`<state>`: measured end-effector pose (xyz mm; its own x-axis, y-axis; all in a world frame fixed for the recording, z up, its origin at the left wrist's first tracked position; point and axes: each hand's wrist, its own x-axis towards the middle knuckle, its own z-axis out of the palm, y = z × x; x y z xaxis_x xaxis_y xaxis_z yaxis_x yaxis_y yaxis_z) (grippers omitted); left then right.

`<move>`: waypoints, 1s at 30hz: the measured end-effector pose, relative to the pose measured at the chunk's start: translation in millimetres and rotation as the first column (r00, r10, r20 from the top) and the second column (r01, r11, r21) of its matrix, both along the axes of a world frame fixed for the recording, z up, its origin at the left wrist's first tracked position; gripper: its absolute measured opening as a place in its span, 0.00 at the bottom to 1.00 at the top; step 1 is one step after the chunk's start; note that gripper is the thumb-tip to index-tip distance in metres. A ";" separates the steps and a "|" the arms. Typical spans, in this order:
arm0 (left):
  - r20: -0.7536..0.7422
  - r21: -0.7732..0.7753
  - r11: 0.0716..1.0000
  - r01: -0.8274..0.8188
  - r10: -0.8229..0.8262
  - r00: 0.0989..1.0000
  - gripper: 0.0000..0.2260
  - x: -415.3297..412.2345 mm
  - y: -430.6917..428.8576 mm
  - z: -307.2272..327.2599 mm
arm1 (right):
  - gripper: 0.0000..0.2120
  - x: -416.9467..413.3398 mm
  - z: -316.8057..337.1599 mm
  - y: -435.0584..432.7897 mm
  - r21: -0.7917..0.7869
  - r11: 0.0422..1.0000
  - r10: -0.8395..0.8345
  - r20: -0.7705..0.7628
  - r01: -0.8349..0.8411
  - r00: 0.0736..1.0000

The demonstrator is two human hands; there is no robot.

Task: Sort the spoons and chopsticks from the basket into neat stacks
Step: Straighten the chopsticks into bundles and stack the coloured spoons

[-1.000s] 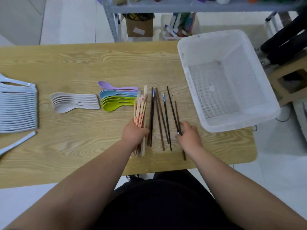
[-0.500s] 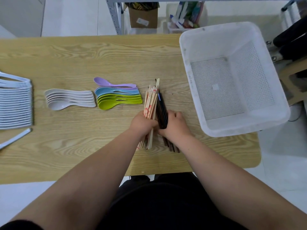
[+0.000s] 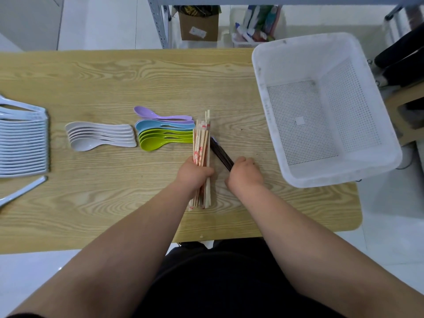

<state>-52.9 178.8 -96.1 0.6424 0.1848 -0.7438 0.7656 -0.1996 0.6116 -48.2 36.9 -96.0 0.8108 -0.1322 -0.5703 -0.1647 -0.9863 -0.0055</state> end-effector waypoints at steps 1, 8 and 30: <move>-0.005 -0.023 1.000 -0.020 0.020 1.000 0.19 -1.6 1.8 0.1 | 0.21 -0.5 -0.5 0.4 -0.024 0.999 0.020 0.006 -0.020 1.000; -0.019 -0.135 0.985 -0.104 0.102 0.995 0.20 -10.6 13.3 -1.6 | 0.17 -6.6 -5.7 1.8 -0.032 0.999 -0.010 0.002 0.010 1.000; 0.124 -0.477 0.878 -0.052 0.125 0.984 0.12 -35.2 32.6 17.7 | 0.10 -51.1 55.3 29.9 0.544 0.829 -0.192 0.054 0.132 0.980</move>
